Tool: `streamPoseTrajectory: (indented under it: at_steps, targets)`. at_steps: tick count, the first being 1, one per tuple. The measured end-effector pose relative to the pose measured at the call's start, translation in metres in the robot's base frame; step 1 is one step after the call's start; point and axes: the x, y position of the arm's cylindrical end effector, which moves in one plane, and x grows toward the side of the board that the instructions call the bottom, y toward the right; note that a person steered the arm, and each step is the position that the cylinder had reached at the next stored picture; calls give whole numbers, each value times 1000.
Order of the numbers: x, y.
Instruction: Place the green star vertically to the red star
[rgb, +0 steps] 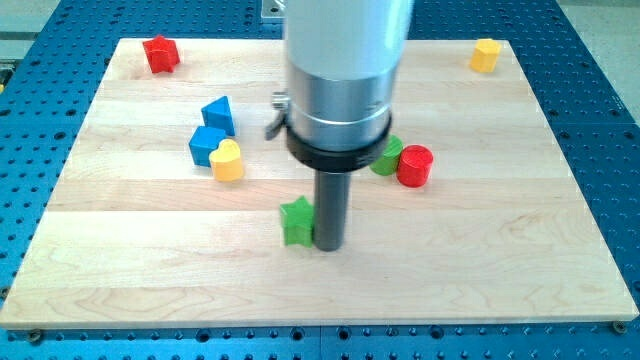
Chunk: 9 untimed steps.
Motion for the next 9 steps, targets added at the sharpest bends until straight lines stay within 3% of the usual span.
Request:
streamPoseTrajectory:
  at_steps: [3,4,6,9]
  targets:
    - [-43,-101]
    - [-44,-110]
    - [-55,-74]
    - [-87,-195]
